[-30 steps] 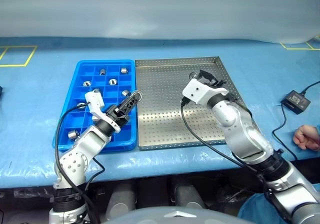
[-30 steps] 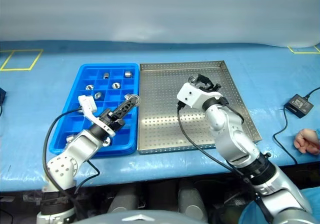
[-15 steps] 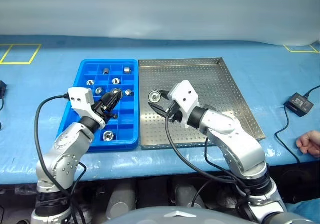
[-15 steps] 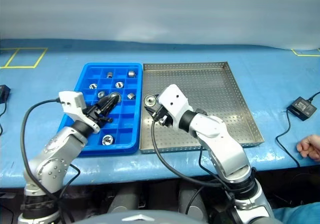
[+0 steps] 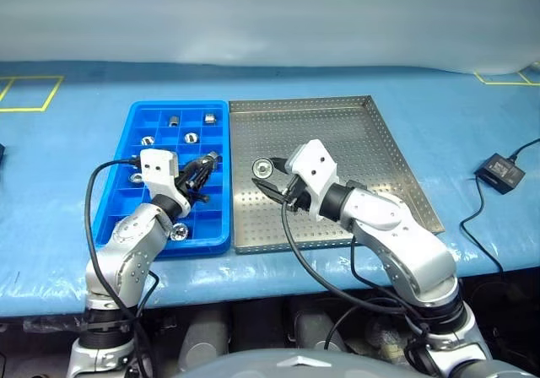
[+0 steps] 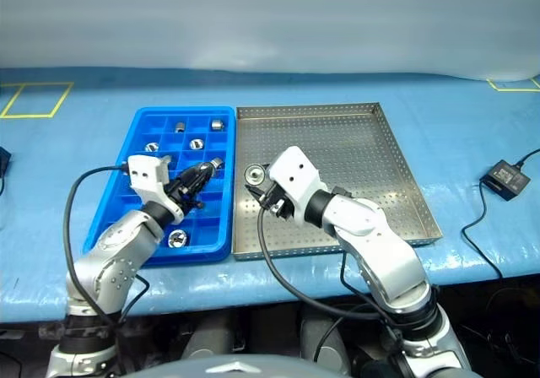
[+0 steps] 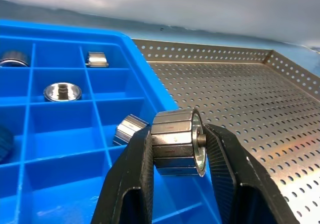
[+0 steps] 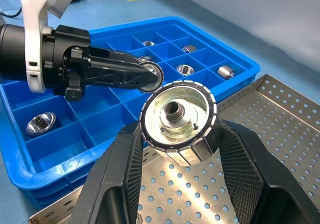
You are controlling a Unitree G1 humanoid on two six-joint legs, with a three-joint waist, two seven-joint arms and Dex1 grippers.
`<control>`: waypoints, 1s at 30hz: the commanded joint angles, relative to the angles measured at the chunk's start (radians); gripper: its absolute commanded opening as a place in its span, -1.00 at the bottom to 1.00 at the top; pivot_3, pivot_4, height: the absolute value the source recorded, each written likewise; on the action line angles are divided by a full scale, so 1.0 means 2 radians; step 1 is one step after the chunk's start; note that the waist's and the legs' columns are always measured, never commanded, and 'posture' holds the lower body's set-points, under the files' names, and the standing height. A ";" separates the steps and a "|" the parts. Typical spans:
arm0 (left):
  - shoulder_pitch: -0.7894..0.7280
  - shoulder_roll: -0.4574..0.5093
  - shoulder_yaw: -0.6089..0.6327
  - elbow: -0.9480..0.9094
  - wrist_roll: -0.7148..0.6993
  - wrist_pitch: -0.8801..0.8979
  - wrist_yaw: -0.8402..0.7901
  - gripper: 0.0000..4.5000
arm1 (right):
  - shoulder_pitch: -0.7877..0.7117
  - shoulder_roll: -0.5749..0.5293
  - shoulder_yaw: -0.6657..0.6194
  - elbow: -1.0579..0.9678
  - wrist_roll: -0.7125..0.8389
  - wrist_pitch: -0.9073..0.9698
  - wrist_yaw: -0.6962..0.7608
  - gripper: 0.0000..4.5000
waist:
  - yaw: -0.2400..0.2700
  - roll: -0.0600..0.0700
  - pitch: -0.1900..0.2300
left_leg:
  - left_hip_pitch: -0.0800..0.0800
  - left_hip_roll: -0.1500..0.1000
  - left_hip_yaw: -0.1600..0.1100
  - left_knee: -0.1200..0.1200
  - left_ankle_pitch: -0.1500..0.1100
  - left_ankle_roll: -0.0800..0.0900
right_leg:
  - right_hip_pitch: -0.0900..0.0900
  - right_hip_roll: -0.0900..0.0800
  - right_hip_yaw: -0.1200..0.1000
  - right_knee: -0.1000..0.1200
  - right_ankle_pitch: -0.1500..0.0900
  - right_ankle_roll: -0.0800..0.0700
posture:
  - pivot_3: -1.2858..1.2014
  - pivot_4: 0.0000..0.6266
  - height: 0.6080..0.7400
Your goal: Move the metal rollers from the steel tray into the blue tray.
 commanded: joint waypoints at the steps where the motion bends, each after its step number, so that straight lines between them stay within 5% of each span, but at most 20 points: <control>1: 0.001 0.004 0.023 -0.011 0.016 -0.011 0.010 -0.41 | -0.004 -0.001 -0.008 -0.017 0.006 -0.004 -0.004 -0.06 | 0.000 0.000 0.000 | 0.000 0.000 0.000 0.000 0.000 0.000 | 0.000 0.000 0.000 0.000 0.000 0.000 | 0.04 -0.52 1.00; 8: -0.009 -0.003 0.015 0.005 0.037 0.001 0.012 -0.41 | -0.011 0.007 -0.013 -0.010 0.010 -0.004 -0.014 -0.06 | 0.005 0.000 0.000 | 0.000 0.000 0.000 0.000 0.000 0.000 | 0.000 0.000 0.000 0.000 0.000 0.000 | 0.05 -0.52 1.00; 12: -0.020 -0.002 0.006 0.014 0.073 0.007 0.034 0.10 | -0.012 0.005 -0.012 -0.014 0.013 -0.004 -0.016 -0.06 | 0.005 0.000 0.000 | 0.000 0.000 0.000 0.000 0.000 0.000 | 0.000 0.000 0.000 0.000 0.000 0.000 | 0.04 -0.52 1.00; 20: -0.035 -0.021 0.051 -0.042 -0.002 -0.031 -0.026 0.10 | -0.005 0.017 -0.006 -0.013 0.045 0.016 -0.011 -0.06 | 0.003 0.000 0.000 | 0.000 0.000 0.000 0.000 0.000 0.000 | 0.000 0.000 0.000 0.000 0.000 0.000 | 0.04 -0.52 1.00; 30: 0.061 0.137 0.039 -0.103 0.035 -0.010 -0.129 0.10 | -0.049 0.063 0.057 0.081 0.052 0.029 -0.005 -0.06 | -0.006 0.000 0.000 | 0.000 0.001 0.001 0.000 0.000 0.000 | 0.000 0.000 0.000 0.000 0.000 0.000 | 0.06 -0.52 1.00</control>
